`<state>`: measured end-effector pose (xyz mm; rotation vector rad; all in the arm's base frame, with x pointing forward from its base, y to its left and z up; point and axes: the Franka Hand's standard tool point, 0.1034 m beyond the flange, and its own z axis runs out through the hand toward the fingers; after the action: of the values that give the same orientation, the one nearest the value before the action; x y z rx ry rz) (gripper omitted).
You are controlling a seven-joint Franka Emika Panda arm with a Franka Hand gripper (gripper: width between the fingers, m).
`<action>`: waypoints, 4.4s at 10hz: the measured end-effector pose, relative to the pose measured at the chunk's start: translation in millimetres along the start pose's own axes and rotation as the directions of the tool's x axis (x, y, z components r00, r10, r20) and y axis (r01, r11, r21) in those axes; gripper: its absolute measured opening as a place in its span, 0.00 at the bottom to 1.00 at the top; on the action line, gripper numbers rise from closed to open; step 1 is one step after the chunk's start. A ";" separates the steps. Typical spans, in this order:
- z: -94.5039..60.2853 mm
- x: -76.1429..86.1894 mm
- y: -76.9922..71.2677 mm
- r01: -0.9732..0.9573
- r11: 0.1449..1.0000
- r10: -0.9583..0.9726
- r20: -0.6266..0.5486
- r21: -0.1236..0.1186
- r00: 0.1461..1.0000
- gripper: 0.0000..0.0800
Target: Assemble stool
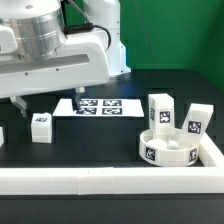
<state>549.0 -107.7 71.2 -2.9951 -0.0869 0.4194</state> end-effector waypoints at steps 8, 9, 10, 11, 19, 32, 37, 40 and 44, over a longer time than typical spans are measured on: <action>30.0 -5.2 12.2 -0.041 0.999 0.041 0.570 -0.014 0.821 0.81; 36.3 -7.4 12.9 -0.053 0.998 0.057 0.574 -0.024 0.817 0.81; 38.0 -9.0 14.6 -0.055 0.998 0.056 0.578 -0.018 0.814 0.81; 37.9 -8.9 14.5 -0.055 0.998 0.055 0.578 -0.018 0.814 0.81; 57.4 -21.6 33.4 -0.068 0.997 0.082 0.591 -0.046 0.802 0.81; 65.2 -28.0 29.1 -0.083 0.995 0.098 0.605 -0.053 0.790 0.40; -1.0 -18.0 -22.8 -0.085 0.993 0.119 0.592 -0.085 0.797 0.40; -26.4 0.0 -54.6 -0.096 0.989 0.143 0.532 -0.116 0.835 0.40; -30.7 29.8 -50.6 -0.088 0.988 0.118 0.254 -0.127 0.960 0.40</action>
Offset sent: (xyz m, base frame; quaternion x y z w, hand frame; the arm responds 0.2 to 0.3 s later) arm -0.0031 -0.0143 -0.0057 -0.0126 -0.2665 0.0127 0.9637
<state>584.0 -58.7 98.7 -3.0466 0.0236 0.8473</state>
